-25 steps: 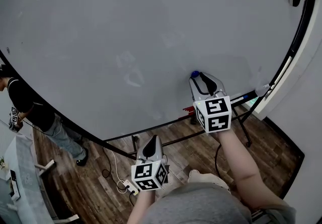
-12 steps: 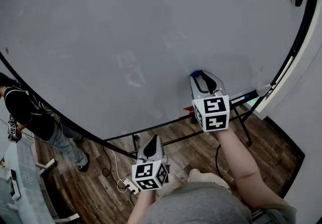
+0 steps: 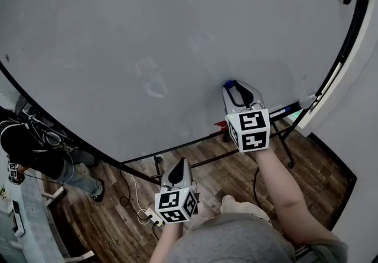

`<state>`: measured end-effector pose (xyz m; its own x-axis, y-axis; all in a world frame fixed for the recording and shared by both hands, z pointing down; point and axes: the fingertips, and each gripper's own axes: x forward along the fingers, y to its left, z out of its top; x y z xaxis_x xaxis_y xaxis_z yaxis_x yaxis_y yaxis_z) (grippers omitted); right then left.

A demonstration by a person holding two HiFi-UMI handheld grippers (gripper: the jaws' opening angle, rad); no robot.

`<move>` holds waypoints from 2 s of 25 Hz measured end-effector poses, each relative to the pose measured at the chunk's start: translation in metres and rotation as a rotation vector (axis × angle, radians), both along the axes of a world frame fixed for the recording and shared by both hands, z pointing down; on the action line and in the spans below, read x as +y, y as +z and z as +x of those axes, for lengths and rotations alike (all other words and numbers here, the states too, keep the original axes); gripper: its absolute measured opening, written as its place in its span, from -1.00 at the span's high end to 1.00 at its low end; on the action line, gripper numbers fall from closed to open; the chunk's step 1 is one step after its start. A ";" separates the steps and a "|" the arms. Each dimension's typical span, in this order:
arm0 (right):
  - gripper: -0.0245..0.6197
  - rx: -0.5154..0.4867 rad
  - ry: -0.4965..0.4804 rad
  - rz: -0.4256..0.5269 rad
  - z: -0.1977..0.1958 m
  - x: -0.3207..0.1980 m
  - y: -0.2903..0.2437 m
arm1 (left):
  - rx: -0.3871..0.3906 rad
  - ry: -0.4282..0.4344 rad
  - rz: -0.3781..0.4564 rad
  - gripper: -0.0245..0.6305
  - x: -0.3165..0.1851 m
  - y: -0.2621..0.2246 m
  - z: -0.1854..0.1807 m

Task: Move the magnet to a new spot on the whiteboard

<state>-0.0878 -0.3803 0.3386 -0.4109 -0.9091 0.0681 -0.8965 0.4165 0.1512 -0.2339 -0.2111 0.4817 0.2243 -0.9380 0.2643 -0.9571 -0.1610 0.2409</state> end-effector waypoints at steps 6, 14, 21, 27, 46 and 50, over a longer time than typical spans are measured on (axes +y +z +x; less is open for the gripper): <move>0.54 -0.003 0.011 -0.010 -0.002 0.017 0.004 | 0.002 0.021 0.002 0.91 0.008 -0.002 -0.002; 0.54 -0.010 0.024 -0.016 -0.005 0.047 0.004 | 0.002 0.060 0.008 0.91 0.022 -0.007 -0.004; 0.54 -0.016 0.044 -0.010 -0.011 0.076 0.002 | 0.005 0.102 0.012 0.91 0.038 -0.008 -0.009; 0.54 -0.017 0.061 0.000 -0.014 0.096 -0.001 | 0.012 0.133 0.016 0.91 0.047 -0.009 -0.010; 0.54 -0.014 0.096 0.042 0.028 0.100 -0.027 | -0.003 0.213 0.036 0.91 0.031 -0.016 0.023; 0.54 -0.002 0.083 0.055 0.051 0.093 -0.033 | -0.001 0.215 0.048 0.91 0.018 -0.017 0.049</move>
<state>-0.0365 -0.2877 0.3053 -0.3344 -0.9423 0.0162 -0.9278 0.3322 0.1699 -0.1853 -0.1932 0.4647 0.4201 -0.8802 0.2207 -0.8998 -0.3725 0.2270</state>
